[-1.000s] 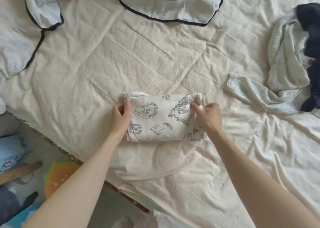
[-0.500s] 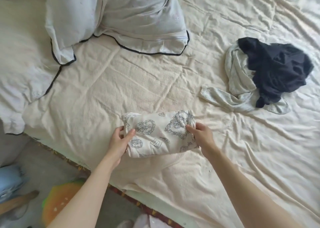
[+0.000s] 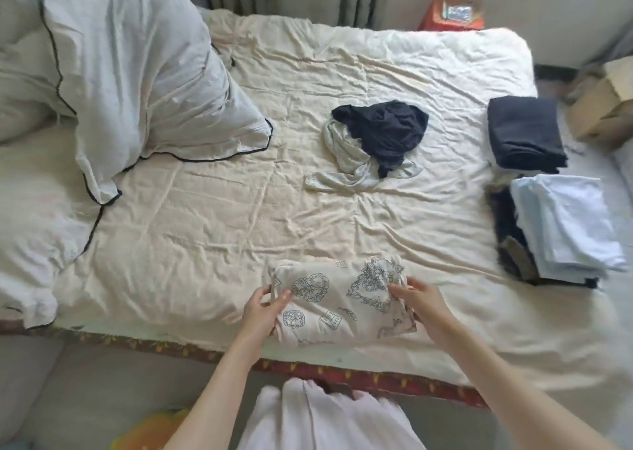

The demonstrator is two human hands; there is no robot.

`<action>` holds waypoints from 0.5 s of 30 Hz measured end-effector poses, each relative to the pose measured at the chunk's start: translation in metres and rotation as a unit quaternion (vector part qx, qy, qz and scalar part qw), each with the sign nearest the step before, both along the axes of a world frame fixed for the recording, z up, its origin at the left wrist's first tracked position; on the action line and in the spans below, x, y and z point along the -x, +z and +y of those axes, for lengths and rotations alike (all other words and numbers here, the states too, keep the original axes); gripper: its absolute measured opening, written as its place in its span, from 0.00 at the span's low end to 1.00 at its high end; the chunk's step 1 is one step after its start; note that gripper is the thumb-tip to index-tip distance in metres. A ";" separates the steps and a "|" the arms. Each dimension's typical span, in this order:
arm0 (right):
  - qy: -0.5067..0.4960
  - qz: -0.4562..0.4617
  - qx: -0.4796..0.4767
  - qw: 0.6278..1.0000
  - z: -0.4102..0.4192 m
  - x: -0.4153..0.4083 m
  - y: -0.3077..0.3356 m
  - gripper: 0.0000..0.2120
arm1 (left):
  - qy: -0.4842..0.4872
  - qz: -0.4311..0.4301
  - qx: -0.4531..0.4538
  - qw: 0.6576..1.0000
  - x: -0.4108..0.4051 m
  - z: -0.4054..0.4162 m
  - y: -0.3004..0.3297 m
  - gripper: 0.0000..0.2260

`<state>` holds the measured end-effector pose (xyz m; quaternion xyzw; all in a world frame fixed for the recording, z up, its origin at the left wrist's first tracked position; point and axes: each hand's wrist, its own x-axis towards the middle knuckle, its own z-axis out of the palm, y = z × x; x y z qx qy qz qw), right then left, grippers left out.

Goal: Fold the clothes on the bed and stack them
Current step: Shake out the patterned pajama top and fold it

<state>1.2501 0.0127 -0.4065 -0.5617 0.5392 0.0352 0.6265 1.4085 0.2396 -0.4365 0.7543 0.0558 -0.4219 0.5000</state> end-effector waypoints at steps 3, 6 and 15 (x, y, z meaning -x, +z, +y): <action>-0.035 -0.012 0.015 0.999 -0.003 0.056 0.023 0.08 | -0.049 -0.022 0.007 0.999 0.032 -0.022 0.021 0.18; -0.083 -0.029 0.020 0.996 -0.006 0.106 0.042 0.17 | -0.086 -0.030 0.022 0.996 0.067 -0.043 0.040 0.19; -0.173 -0.070 0.020 0.982 -0.061 0.217 0.059 0.05 | -0.175 -0.040 0.043 0.983 0.147 -0.131 0.073 0.09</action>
